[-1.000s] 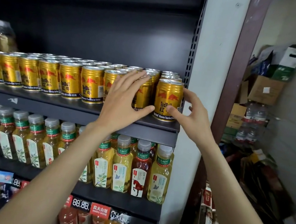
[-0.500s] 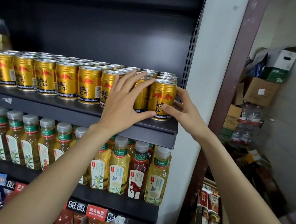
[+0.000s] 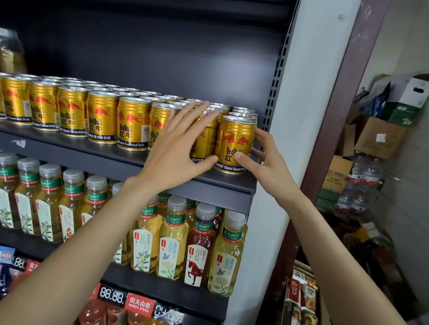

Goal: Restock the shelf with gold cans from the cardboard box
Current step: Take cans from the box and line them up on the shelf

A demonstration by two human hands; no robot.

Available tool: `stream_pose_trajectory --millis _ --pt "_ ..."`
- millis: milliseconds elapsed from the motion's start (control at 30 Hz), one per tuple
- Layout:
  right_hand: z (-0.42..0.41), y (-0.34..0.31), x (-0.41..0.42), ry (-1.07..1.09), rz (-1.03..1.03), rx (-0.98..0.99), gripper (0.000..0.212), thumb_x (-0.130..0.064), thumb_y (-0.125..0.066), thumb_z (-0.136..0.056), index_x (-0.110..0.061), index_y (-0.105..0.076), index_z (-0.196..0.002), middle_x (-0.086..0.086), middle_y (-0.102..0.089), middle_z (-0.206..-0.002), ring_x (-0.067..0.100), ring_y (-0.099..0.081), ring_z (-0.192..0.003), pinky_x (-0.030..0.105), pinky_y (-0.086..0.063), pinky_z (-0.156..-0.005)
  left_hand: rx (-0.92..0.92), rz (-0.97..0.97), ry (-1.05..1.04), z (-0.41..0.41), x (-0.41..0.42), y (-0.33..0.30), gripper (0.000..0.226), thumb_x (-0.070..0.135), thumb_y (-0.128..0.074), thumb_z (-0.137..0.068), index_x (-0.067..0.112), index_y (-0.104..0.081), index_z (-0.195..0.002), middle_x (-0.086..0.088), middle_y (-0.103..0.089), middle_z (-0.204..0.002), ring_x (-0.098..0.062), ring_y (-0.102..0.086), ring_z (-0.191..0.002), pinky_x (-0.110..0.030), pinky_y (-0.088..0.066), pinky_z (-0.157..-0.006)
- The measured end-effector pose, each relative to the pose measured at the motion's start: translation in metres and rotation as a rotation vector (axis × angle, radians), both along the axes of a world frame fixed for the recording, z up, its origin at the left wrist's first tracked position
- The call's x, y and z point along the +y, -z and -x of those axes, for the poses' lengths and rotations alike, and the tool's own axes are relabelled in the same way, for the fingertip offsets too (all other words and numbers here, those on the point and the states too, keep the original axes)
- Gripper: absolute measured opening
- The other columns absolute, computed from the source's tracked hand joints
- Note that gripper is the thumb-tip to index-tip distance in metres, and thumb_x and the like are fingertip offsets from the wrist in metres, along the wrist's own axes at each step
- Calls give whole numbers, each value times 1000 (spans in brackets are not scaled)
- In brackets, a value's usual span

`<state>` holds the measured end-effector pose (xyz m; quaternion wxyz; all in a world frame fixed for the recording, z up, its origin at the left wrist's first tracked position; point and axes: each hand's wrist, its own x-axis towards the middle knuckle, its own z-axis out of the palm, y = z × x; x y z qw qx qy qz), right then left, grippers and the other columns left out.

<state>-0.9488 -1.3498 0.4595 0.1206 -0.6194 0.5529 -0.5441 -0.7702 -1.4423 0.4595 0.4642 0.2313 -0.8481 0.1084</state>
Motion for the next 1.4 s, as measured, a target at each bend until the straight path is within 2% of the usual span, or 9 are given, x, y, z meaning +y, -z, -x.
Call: stream_pose_trajectory --millis 100,300,533,667,733,833,967,1133,1400 --pt "-8 -2 3 69 9 -23 62 -21 -64 -87 -15 -31 -139 1 -46 -137 13 -49 -117 20 -43 -89 -19 33 -41 -15 -10 -1 75 34 -61 -87 22 -21 -149 4 -17 -157 -12 -2 -145 -38 6 -117" --pt "-23 0 1 308 79 104 74 -36 -73 -77 -16 -32 -135 6 -56 -128 21 -59 -110 42 -50 -92 -66 70 -46 -23 -21 0 76 39 -62 -86 23 -22 -149 4 -26 -154 -13 -21 -142 -44 4 -117" --pt "-23 -1 -5 318 80 131 76 -36 -73 -78 -16 -30 -137 6 -53 -131 21 -56 -114 38 -49 -94 -62 106 -57 -22 -22 0 76 41 -62 -84 23 -24 -148 1 -33 -150 -18 -29 -138 -43 1 -117" --pt "-16 -2 -1 198 79 46 101 -38 -75 -73 -20 -10 -148 2 -22 -154 15 -23 -140 27 -24 -109 -47 125 -102 -32 -27 0 80 65 -45 -83 28 -19 -149 1 -13 -158 -19 -6 -145 -47 2 -115" --pt "-15 -5 0 136 51 41 110 -35 -74 -74 -21 5 -149 -3 -7 -158 7 -12 -141 26 -16 -112 -53 91 -221 -40 -33 -1 89 78 -37 -76 33 -12 -149 2 -2 -159 -22 6 -146 -56 8 -110" --pt "-19 -7 -5 48 -22 94 115 -31 -73 -77 -21 18 -147 -3 -10 -158 10 -22 -141 26 -24 -112 -94 -34 -309 -46 -41 0 99 87 -37 -66 42 2 -147 2 11 -158 -29 18 -143 -66 9 -105" --pt "-27 -5 -13 81 -54 187 113 -23 -69 -83 -18 26 -144 4 -25 -154 17 -40 -133 23 -33 -103 -99 -92 -265 -46 -42 -2 99 81 -44 -66 43 0 -147 3 9 -159 -26 20 -143 -67 4 -109" --pt "-27 -4 -17 107 -47 199 111 -19 -68 -84 -17 25 -144 6 -28 -152 20 -42 -131 22 -35 -101 -67 -84 -221 -48 -41 -2 93 76 -45 -70 43 -4 -146 5 -1 -159 -19 12 -145 -66 2 -108" --pt "-26 -7 -13 60 -65 150 112 -17 -69 -82 -17 24 -144 3 -24 -151 10 -37 -129 21 -33 -101 -55 -96 -210 -48 -40 0 92 68 -53 -76 42 -1 -147 3 7 -159 -19 -3 -146 -65 7 -107"
